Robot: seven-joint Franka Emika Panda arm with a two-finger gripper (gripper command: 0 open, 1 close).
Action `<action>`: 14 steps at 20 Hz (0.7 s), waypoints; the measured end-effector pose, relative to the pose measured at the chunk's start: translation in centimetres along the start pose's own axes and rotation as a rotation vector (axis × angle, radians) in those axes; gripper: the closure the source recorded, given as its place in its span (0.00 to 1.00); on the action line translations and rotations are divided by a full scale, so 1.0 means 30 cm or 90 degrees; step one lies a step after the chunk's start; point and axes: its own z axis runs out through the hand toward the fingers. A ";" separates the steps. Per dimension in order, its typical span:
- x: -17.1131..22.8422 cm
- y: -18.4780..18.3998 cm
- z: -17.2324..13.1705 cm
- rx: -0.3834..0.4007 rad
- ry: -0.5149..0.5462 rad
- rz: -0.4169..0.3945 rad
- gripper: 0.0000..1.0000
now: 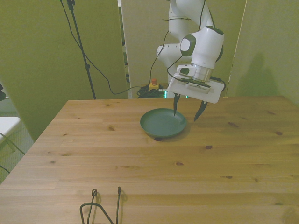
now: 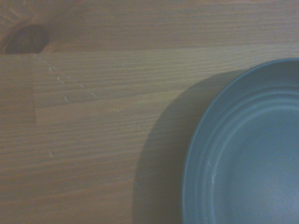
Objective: Load the plate
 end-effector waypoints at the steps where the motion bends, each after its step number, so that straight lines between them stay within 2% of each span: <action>1: -0.005 0.002 0.010 -0.001 -0.002 -0.001 0.00; 8: -0.017 0.002 0.035 0.004 -0.004 0.000 0.00; 9: -0.016 0.002 0.035 0.005 -0.004 0.001 1.00; 14: -0.017 0.003 0.037 0.012 -0.001 0.008 1.00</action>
